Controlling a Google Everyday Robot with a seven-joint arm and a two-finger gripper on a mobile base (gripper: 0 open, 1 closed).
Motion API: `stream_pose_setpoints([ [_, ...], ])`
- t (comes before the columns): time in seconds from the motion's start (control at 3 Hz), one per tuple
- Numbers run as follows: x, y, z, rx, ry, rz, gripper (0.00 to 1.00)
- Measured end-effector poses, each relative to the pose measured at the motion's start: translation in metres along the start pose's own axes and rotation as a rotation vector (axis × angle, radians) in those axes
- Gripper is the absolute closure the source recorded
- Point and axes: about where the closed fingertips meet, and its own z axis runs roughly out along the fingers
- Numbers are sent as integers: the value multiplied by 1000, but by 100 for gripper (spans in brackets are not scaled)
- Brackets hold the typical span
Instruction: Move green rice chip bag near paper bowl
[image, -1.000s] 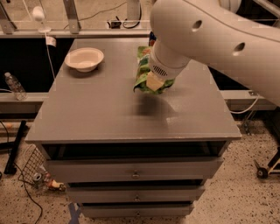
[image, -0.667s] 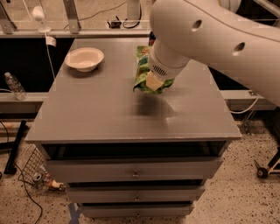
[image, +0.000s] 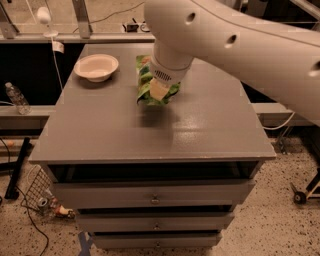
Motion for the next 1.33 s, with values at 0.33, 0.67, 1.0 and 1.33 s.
stream_pose_setpoints([
  [0.33,-19,-4,22,-31,1,-31,100],
  [0.67,-32,-11,42,-54,-4,-44,100],
  [1.0,-45,-15,57,-74,-13,-60,100],
  [1.33,-63,-19,73,-98,-30,-81,100],
])
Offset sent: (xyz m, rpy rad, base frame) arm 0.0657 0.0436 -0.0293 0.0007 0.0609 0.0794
